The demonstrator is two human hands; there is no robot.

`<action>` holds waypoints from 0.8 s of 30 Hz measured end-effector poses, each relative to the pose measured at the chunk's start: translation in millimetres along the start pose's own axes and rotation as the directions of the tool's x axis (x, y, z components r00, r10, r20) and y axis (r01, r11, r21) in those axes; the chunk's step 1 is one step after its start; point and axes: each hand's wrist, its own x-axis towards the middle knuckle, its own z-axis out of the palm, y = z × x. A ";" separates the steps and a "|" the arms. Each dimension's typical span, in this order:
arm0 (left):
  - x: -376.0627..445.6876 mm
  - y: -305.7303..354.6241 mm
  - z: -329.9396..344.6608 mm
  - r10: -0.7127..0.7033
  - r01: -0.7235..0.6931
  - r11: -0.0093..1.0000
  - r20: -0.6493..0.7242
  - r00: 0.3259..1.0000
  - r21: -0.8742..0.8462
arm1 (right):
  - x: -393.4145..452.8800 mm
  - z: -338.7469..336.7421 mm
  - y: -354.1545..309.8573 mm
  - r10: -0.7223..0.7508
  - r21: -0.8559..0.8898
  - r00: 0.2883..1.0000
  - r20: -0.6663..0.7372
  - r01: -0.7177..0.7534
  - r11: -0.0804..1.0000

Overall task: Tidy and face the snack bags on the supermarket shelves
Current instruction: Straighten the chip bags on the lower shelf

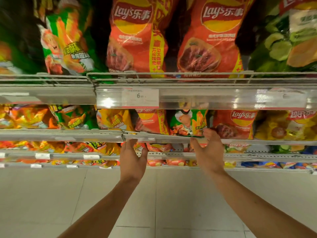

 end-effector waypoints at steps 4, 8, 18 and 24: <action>21.5 3.9 -9.2 0.071 -0.070 0.994 0.011 0.997 -0.081 | 7.9 14.4 -7.8 -0.023 -0.118 0.995 -0.097 0.011 0.993; 45.0 18.0 -5.8 0.179 -0.170 0.974 0.051 0.983 -0.153 | 20.6 15.5 -8.1 -0.035 -0.125 0.989 -0.142 0.017 0.992; 105.3 34.2 22.5 0.097 -0.043 0.953 0.170 0.981 -0.299 | 70.2 17.2 -1.6 0.124 -0.067 0.984 0.127 -0.116 0.991; 128.6 34.4 29.7 0.033 0.035 0.962 0.243 0.969 -0.271 | 78.5 21.9 -3.4 0.064 -0.089 0.988 0.144 -0.051 0.995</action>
